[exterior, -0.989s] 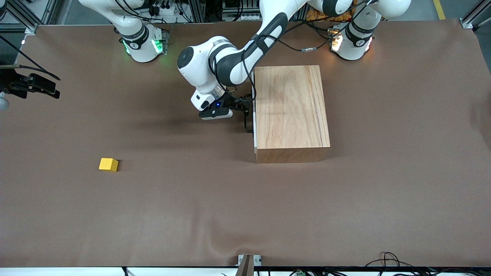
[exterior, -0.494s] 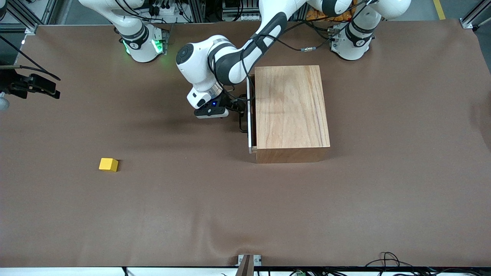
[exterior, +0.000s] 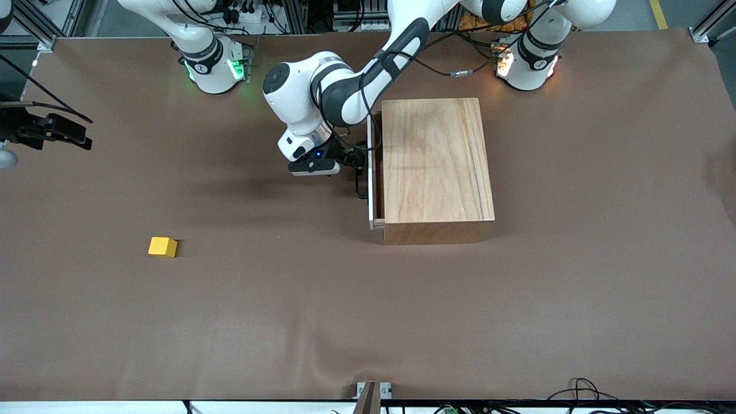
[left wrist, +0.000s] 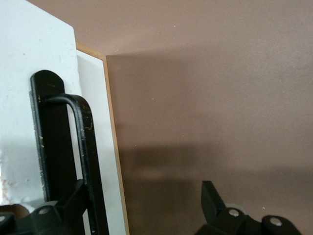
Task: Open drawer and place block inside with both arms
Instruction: 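Pull the drawer handle outward with the left gripper, opening the drawer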
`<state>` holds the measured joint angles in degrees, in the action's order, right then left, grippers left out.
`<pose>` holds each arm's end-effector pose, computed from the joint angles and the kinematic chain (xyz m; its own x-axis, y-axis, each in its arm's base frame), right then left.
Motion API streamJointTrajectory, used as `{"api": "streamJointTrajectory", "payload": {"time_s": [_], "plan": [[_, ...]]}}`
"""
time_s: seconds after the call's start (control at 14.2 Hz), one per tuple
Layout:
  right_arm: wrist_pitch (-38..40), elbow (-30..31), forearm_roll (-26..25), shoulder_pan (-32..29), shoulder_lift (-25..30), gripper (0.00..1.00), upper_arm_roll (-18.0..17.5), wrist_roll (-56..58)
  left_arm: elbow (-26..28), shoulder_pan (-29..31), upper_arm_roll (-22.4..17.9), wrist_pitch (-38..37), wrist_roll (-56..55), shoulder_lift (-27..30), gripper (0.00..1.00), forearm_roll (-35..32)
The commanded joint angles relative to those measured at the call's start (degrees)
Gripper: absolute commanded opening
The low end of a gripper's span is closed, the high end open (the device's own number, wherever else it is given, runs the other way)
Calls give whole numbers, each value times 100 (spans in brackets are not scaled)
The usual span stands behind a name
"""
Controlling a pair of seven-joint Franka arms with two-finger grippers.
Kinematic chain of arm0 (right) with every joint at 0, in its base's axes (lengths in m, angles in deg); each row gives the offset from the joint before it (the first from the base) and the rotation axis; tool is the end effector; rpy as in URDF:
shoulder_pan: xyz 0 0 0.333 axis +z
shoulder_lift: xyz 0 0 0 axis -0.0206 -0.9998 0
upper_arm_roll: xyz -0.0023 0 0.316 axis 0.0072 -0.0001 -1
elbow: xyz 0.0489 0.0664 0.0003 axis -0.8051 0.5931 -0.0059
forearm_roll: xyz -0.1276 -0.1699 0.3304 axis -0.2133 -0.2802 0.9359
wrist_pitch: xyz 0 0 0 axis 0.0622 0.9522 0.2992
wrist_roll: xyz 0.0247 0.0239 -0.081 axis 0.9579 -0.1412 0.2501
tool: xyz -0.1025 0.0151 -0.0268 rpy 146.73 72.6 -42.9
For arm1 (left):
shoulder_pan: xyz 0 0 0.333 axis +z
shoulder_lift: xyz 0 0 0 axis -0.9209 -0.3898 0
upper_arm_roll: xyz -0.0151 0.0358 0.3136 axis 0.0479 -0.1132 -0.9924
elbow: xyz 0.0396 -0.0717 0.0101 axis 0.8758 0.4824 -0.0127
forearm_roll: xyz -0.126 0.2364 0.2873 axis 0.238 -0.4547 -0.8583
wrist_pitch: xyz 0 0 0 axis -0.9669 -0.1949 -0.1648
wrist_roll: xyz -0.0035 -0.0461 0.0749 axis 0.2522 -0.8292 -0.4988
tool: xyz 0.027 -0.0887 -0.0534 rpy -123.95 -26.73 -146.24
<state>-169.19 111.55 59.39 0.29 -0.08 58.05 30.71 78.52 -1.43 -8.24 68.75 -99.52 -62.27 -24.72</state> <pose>0.5374 -0.0384 0.6085 0.9909 -0.0194 -0.1332 -0.0211 -0.9997 -0.0116 0.3933 -0.6537 0.2846 0.9805 -0.1654 0.1064 -0.1256 -0.9429 -0.3084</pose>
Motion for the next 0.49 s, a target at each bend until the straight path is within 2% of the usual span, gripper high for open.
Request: {"api": "streamJointTrajectory", "payload": {"time_s": [0.0,0.42], "plan": [[2,-21,54,-104,1,100,-61,22,-133,-7,145,221,42,-95,100,-80],[-16,-30,54,-104,1,100,-61,22,-142,-7,250,485,42,-95,100,-62]]}}
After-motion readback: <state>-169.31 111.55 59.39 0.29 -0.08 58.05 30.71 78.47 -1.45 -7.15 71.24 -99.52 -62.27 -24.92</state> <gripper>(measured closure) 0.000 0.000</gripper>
